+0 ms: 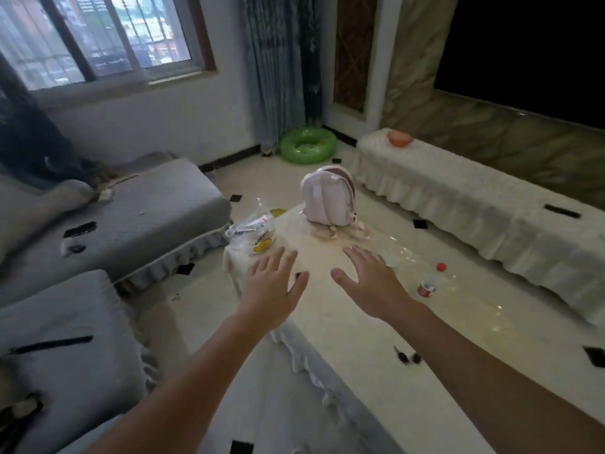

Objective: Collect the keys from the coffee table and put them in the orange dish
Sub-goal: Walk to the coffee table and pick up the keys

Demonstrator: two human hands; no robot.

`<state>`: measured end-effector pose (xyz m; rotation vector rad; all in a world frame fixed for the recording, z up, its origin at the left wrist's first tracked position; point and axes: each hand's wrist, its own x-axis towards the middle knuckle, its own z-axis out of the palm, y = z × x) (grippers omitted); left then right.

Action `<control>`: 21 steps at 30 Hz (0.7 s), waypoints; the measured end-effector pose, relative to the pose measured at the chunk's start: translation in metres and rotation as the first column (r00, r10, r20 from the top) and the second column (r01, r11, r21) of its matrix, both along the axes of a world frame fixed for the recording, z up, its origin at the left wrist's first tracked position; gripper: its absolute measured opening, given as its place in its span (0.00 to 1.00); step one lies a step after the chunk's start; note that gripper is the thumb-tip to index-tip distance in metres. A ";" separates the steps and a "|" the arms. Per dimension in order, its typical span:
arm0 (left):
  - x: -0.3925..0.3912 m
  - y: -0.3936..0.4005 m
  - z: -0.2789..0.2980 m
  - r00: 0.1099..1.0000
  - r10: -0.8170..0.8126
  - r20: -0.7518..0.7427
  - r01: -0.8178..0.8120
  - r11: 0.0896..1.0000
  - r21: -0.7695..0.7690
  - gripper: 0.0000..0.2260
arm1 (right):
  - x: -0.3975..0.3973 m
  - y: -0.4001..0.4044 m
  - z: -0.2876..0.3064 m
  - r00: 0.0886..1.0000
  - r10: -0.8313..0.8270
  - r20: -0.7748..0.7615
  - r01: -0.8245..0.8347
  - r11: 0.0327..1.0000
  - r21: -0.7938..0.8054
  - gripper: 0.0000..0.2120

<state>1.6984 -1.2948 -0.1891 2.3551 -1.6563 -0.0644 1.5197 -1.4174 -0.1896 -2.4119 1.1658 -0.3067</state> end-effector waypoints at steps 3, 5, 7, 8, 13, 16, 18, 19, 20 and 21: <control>0.007 -0.047 -0.009 0.991 -0.130 -0.018 0.131 0.991 0.034 0.30 | -0.007 -0.017 -0.002 0.992 -0.123 0.004 0.123 0.992 0.025 0.32; -0.002 -0.074 -0.014 0.976 -0.218 -0.017 0.218 0.975 0.038 0.29 | -0.020 -0.025 -0.003 0.979 -0.205 -0.009 0.206 0.978 0.042 0.33; -0.016 -0.098 -0.016 0.949 -0.314 -0.018 0.314 0.949 0.031 0.28 | -0.037 -0.032 -0.004 0.958 -0.286 -0.019 0.286 0.957 0.052 0.32; -0.023 -0.109 -0.018 0.933 -0.360 -0.011 0.360 0.932 0.032 0.28 | -0.045 -0.036 -0.005 0.947 -0.322 -0.023 0.322 0.945 0.049 0.32; -0.058 -0.150 -0.021 0.859 -0.511 0.016 0.511 0.859 0.031 0.28 | -0.082 -0.054 -0.011 0.891 -0.454 -0.021 0.454 0.889 0.058 0.32; -0.069 -0.167 -0.018 0.848 -0.530 0.030 0.530 0.848 0.011 0.28 | -0.096 -0.069 -0.017 0.878 -0.478 -0.001 0.477 0.875 0.079 0.33; -0.070 -0.176 -0.013 0.851 -0.523 0.047 0.523 0.852 0.006 0.27 | -0.097 -0.081 -0.019 0.876 -0.481 0.034 0.476 0.874 0.099 0.34; -0.069 -0.180 -0.011 0.855 -0.516 0.057 0.517 0.856 0.007 0.26 | -0.096 -0.087 -0.020 0.877 -0.478 0.051 0.472 0.877 0.093 0.34; -0.066 -0.184 -0.010 0.860 -0.506 0.068 0.507 0.862 0.009 0.27 | -0.092 -0.093 -0.021 0.880 -0.471 0.063 0.466 0.881 0.084 0.34; -0.063 -0.188 -0.008 0.866 -0.495 0.076 0.496 0.868 0.012 0.27 | -0.088 -0.098 -0.022 0.884 -0.462 0.070 0.458 0.886 0.076 0.34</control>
